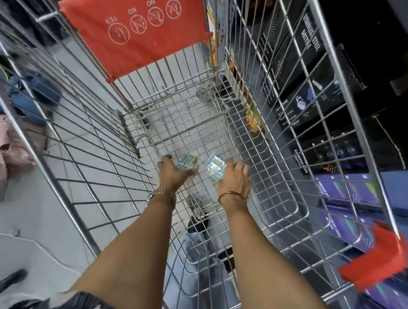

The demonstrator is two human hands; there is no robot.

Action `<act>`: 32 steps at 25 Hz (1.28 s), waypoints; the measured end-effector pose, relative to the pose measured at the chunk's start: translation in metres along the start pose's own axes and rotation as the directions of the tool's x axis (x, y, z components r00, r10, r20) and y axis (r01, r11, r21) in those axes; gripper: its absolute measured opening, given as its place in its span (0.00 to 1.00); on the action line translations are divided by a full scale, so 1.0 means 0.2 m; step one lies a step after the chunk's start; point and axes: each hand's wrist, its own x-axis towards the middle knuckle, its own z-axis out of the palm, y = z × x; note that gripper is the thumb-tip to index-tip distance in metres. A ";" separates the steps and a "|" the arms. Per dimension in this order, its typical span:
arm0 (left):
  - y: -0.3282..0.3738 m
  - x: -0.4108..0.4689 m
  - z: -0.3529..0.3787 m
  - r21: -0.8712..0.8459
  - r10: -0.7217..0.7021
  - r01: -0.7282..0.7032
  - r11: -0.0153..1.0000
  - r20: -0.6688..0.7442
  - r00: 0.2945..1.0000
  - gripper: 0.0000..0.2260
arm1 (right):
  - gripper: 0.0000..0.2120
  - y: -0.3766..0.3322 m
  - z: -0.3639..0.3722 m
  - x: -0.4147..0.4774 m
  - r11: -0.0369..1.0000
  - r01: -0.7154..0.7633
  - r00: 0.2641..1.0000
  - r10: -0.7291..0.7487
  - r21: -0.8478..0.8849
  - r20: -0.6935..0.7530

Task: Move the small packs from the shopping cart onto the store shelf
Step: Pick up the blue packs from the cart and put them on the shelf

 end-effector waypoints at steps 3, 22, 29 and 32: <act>0.02 0.02 -0.01 -0.226 -0.138 0.156 0.961 0.094 0.986 0.26 | 0.24 0.00 -0.03 0.00 0.961 -0.219 0.974 0.205 0.168 0.094; 1.17 -1.21 -0.35 -0.895 0.453 -0.259 0.362 -0.074 0.888 0.11 | 0.13 0.01 -1.65 -0.47 0.325 0.220 0.914 0.262 0.920 -0.311; 1.32 -1.91 0.19 -0.819 0.738 -0.304 0.487 0.199 0.645 0.17 | 0.16 0.64 -1.89 -0.96 0.369 0.273 0.663 0.597 0.888 -0.452; 1.25 -2.13 0.44 -0.709 0.742 -0.313 0.632 0.437 0.509 0.18 | 0.16 0.95 -1.86 -1.20 0.341 0.234 0.504 0.758 0.910 -0.414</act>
